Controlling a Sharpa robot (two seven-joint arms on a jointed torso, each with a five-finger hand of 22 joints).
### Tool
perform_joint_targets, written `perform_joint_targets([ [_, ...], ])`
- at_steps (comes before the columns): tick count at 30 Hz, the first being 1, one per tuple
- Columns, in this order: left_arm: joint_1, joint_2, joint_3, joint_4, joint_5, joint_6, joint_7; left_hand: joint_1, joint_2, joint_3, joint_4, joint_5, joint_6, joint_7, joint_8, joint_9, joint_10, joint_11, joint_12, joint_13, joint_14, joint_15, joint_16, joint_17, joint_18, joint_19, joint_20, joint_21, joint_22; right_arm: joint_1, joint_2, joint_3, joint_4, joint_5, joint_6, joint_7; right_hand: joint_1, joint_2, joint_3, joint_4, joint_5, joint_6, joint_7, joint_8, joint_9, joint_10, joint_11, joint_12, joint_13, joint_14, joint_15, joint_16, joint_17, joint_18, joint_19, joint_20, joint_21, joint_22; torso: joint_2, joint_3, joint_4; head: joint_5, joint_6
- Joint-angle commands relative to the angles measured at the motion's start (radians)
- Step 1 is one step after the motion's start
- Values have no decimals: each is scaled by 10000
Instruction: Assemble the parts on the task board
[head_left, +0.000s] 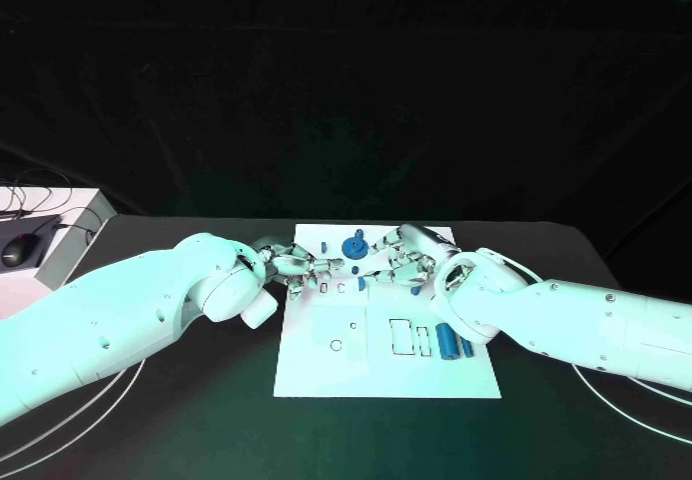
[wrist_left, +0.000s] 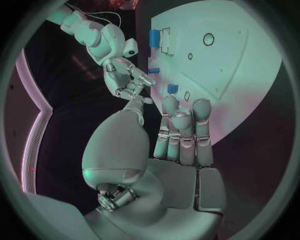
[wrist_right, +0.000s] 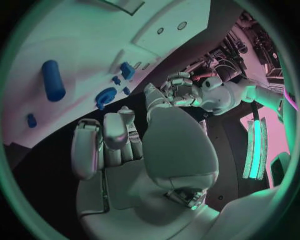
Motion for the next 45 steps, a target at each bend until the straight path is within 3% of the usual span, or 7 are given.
perform_joint_targets([
  [1,53,121,9,-199,-34,527,-163,-5,108,-278,2,-38,-127,11,80,29,-63,7,57,-13,-48,-2,-43,-46,72,-27,34,-48,-14,128,-358,33,192,1630,-495,1493,-77,345,-129,-519,468,241,-45,155,34,-130,-106,45,-15,-19,-44,-67,-40,78,850,-30,-131,2033,-6,56,-86,42,56],
  [5,217,419,7,-640,-99,839,-329,54,188,-438,3,-46,-263,53,113,-53,-65,24,92,-39,-58,16,-20,-67,76,-19,40,-79,35,372,-915,66,359,2744,-480,2135,-399,731,-344,-1086,656,542,-223,605,149,-109,-225,121,-6,-8,-131,-195,-125,72,851,-125,-249,2011,-4,129,-167,50,81],
  [11,463,975,2,-1272,-396,1497,-804,296,494,-686,-44,-62,-204,185,-206,-1367,-26,87,36,-164,-95,62,-55,-190,120,-13,101,-189,69,635,-1471,99,379,3891,-468,2656,-769,1013,-676,-1295,919,505,-351,1093,816,-1,-325,190,47,10,-204,-252,-81,28,870,-227,-196,2030,15,238,-265,108,105],
  [22,957,1829,-149,-2132,-1104,2999,-1997,20,849,-1313,-47,-160,-192,57,279,-1202,69,-6,231,0,126,-8,434,240,74,279,48,142,670,873,-1859,157,96,4624,-596,2896,-977,1073,-841,-1414,1439,361,-409,1150,1884,70,-351,172,119,39,-233,-281,23,10,874,-256,-150,2041,65,384,-332,175,55],
  [29,1255,2287,-352,-2506,-1574,3179,-2170,176,855,-838,-113,-29,-206,-142,910,-57,287,-146,256,-62,333,-127,765,603,20,532,-12,366,1117,976,-1889,173,-112,4759,-681,2884,-1076,1060,-856,-1402,1510,334,-419,1036,2352,73,-355,115,135,48,-237,-312,51,12,871,-257,-159,2038,75,396,-357,171,-12],
  [33,1374,2483,-450,-2709,-1723,3239,-2185,-98,351,243,-15,-29,-209,-291,1197,1156,361,-242,262,-97,426,-204,857,791,-17,669,-58,464,1354,1015,-1889,179,-191,4811,-715,2854,-1099,1049,-857,-1390,1556,335,-416,1013,2392,74,-352,108,137,46,-236,-317,54,12,873,-258,-158,2038,82,387,-359,171,-23],
  [45,1474,2995,-600,-3391,-1897,3214,-2087,-475,-207,2323,-49,-32,-10,-415,908,2490,423,-315,275,-39,499,-265,898,1033,-68,789,-113,463,1681,1064,-1786,196,-335,4832,-719,2710,-1113,1039,-844,-1398,1709,320,-403,933,2457,72,-346,86,141,49,-233,-319,67,11,874,-257,-152,2040,78,364,-354,59,-56],
])
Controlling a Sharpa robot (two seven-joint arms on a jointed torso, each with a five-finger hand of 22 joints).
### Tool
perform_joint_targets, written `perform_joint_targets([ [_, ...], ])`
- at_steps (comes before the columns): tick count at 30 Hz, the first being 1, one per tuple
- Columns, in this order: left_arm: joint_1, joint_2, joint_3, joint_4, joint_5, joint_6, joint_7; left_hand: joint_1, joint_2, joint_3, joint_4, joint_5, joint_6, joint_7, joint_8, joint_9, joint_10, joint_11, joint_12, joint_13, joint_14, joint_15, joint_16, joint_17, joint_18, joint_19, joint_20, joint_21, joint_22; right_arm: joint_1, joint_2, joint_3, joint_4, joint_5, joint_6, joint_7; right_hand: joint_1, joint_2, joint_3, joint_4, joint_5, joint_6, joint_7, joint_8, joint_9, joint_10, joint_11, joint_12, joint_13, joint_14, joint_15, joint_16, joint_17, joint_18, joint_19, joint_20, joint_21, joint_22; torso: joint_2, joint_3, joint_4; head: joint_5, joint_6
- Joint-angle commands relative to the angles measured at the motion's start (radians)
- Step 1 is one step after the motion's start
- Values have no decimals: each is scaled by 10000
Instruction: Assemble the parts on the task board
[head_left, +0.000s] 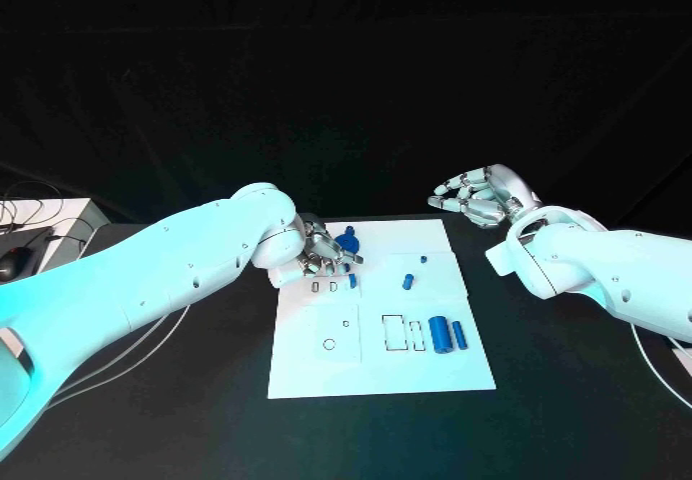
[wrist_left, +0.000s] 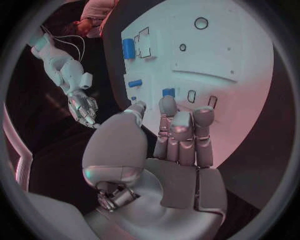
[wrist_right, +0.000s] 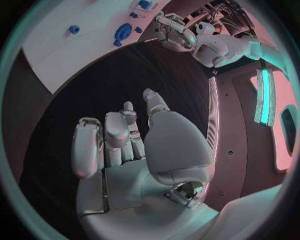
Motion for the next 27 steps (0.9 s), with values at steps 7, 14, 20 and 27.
perform_joint_targets([
  [7,16,424,-105,-604,-80,372,139,-159,-406,1567,-427,37,66,-91,-48,520,79,-100,44,-1,54,-49,114,147,-113,106,-58,-30,168,20,101,15,-64,42,-30,-43,-106,18,-28,-12,101,-81,24,-99,31,15,-41,-67,12,13,-46,-50,22,11,891,-54,31,2036,14,-27,8,-4,-45],
  [14,10,624,-183,-971,-47,451,131,-226,-594,2875,-892,55,44,-155,-91,740,72,-134,38,-50,58,-84,96,164,-132,144,-89,-46,281,24,148,18,-81,-7,-10,-102,-107,22,-28,-18,123,-76,24,-114,36,17,-41,-67,15,13,-45,-52,22,10,891,-53,37,2038,12,-19,-2,-14,-81],
  [20,8,705,-201,-1057,44,562,143,-551,-560,2379,-937,-17,88,-118,-123,849,86,-134,50,-83,60,-64,83,173,-134,148,-76,-91,343,26,163,20,-81,-67,-17,-143,-130,35,-33,-14,133,-67,26,-145,45,9,-40,-81,11,16,-45,-50,27,13,890,-52,23,2034,4,-20,15,-50,-104],
  [27,5,817,-212,-1168,77,651,166,-504,-585,2043,-778,-22,112,-109,-177,889,80,-113,64,-108,60,-56,76,187,-139,161,-70,-121,417,27,192,21,-91,-81,-14,-171,-138,45,-34,-14,129,-49,21,-156,53,20,-43,-81,13,18,-46,-46,32,12,892,-53,33,2036,-4,-9,5,-73,-134],
])
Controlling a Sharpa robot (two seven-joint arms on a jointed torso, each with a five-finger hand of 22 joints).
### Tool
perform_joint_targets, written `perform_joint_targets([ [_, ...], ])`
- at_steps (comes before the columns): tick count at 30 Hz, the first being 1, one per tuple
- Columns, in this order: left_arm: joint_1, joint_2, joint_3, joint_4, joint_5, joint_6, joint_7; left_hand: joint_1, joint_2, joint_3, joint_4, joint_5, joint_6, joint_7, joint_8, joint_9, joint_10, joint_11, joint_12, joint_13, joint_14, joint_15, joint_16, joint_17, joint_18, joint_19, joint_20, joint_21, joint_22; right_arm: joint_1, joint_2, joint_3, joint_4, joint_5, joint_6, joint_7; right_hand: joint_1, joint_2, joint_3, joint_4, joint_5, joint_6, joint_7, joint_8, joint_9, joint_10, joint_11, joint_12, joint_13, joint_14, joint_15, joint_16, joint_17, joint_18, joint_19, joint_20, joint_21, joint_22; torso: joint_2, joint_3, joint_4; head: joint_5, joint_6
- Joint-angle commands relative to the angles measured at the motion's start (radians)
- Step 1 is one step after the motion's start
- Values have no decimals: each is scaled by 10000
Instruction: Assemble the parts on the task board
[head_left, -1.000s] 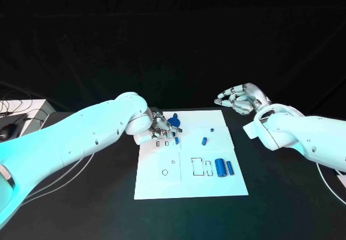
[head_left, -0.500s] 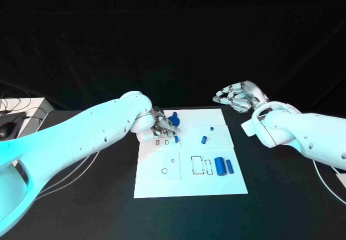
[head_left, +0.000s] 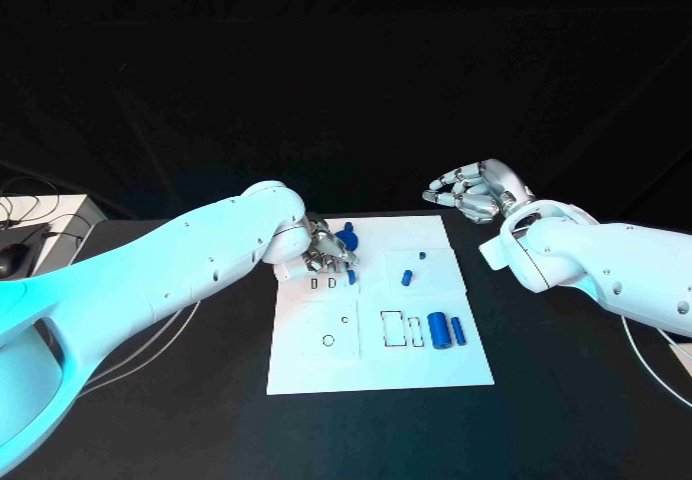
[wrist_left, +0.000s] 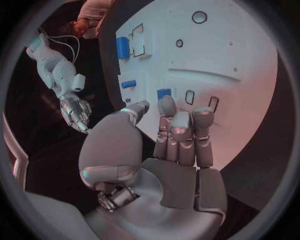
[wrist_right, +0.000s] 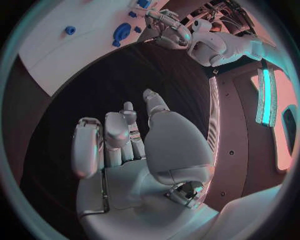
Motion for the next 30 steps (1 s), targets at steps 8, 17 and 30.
perform_joint_targets([
  [8,3,93,-19,-273,70,348,137,98,45,-519,255,-30,63,7,-93,71,-8,-17,83,-36,46,-26,18,28,-132,88,26,-100,103,6,19,9,-15,-101,-6,-44,-106,2,-43,-11,30,21,2,-79,30,48,-50,-11,34,17,-49,-45,15,12,892,-56,37,2041,-6,15,22,-29,-24],
  [17,-9,155,-86,-391,119,559,154,67,22,-612,326,-38,85,3,-99,76,4,-15,89,-44,47,-26,36,57,-134,96,32,-105,135,6,27,9,-16,-102,-4,-53,-113,2,-45,-10,30,26,4,-105,36,53,-50,-16,38,17,-49,-46,18,12,892,-56,38,2041,8,8,2,-40,-47],
  [30,-41,243,-202,-483,187,545,152,483,1167,-5173,754,-130,124,26,-160,96,16,16,136,-75,57,-2,60,95,-114,143,66,-170,310,6,51,9,-21,-102,14,-61,-120,4,-49,-8,23,47,2,-124,43,74,-52,-12,50,18,-50,-46,21,12,893,-57,41,2041,14,23,19,-54,-76],
])
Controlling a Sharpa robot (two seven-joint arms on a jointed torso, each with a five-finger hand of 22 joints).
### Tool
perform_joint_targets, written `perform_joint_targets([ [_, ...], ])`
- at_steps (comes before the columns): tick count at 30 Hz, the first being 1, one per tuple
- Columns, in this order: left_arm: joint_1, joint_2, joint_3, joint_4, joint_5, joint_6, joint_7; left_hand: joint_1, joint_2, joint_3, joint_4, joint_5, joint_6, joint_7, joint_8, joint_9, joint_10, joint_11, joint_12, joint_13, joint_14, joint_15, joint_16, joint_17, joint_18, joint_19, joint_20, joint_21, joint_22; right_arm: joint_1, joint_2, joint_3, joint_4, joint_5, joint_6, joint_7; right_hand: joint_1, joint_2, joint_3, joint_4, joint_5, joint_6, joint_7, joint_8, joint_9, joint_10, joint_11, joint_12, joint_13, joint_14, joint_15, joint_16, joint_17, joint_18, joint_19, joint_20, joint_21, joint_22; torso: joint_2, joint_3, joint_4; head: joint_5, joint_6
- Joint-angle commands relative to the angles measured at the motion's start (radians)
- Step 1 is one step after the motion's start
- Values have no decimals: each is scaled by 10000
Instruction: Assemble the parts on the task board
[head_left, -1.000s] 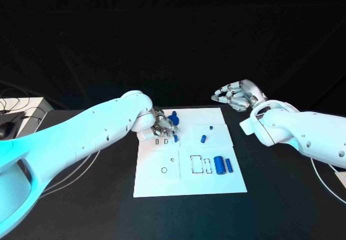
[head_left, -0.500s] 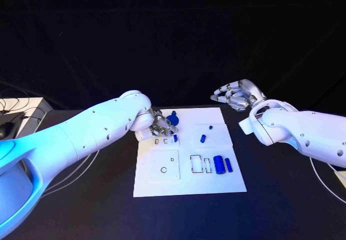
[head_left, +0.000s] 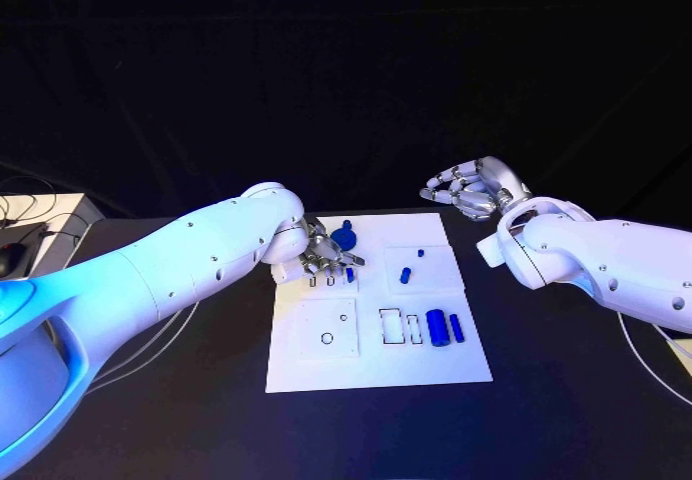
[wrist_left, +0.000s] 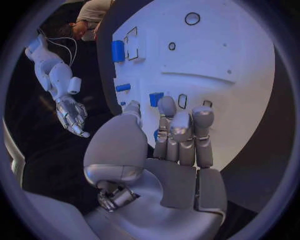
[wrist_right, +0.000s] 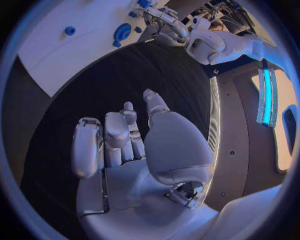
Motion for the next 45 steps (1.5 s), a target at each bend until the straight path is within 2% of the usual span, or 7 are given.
perform_joint_targets([
  [1,-14,49,-13,-15,107,179,120,30,149,-167,-11,-42,46,23,-69,-5,15,16,52,-12,59,-3,60,6,-113,77,-6,-38,30,4,21,8,-6,-89,16,23,-120,4,-49,-8,25,49,4,-27,9,21,-33,-12,8,18,-51,-46,12,11,893,-58,41,2036,8,8,10,4,-10],
  [13,-40,107,-50,-16,111,285,151,215,324,-31,-232,50,43,28,-67,9,-2,18,61,-3,60,0,67,13,-115,82,-3,-57,74,3,45,8,-24,-89,44,15,-122,15,-47,-6,30,58,1,-44,12,34,-37,-13,14,21,-54,-42,17,9,894,-59,54,2040,4,17,3,-3,-38],
  [15,-45,119,-58,-25,111,295,155,184,180,406,-197,45,48,33,-73,8,-4,21,60,1,59,-5,69,13,-120,90,-6,-69,109,3,48,8,-26,-89,50,13,-122,15,-47,-6,30,58,1,-44,12,34,-37,-13,14,21,-54,-42,17,9,894,-59,54,2040,4,19,1,-3,-40],
  [18,-50,130,-64,-36,111,292,159,188,102,736,-195,59,52,31,-69,19,0,18,61,7,50,-4,60,5,-122,97,-8,-82,146,3,51,8,-26,-89,54,12,-131,26,-53,-5,25,81,-3,-72,18,61,-40,-13,33,25,-55,-36,28,6,895,-62,67,2042,6,17,-4,-1,-37],
  [36,-81,185,-91,-121,139,312,167,289,290,1026,-518,70,46,25,-78,29,0,12,60,17,61,-6,79,20,-133,115,-15,-111,227,3,68,8,-31,-89,81,-5,-131,26,-53,-5,25,81,-3,-72,18,61,-40,-13,33,25,-55,-36,28,6,895,-62,67,2042,13,17,2,-20,-75],
  [40,-92,202,-101,-151,179,346,170,285,13,1792,-385,70,59,16,-87,17,1,11,54,21,56,-18,86,30,-152,124,-37,-134,269,3,72,8,-28,-89,89,-9,-131,26,-53,-5,25,81,-3,-72,18,61,-40,-13,33,25,-55,-36,28,6,895,-62,67,2042,20,20,1,-23,-92],
  [45,-114,182,-107,-137,202,309,159,262,-57,2037,-385,79,64,8,-81,27,6,-4,52,21,59,-17,88,28,-160,124,-46,-156,291,3,73,8,-12,-89,101,-13,-132,51,-65,-18,18,110,-8,-108,27,91,-45,-15,60,25,-60,-36,30,4,895,-66,74,2044,30,35,1,-24,-101],
])
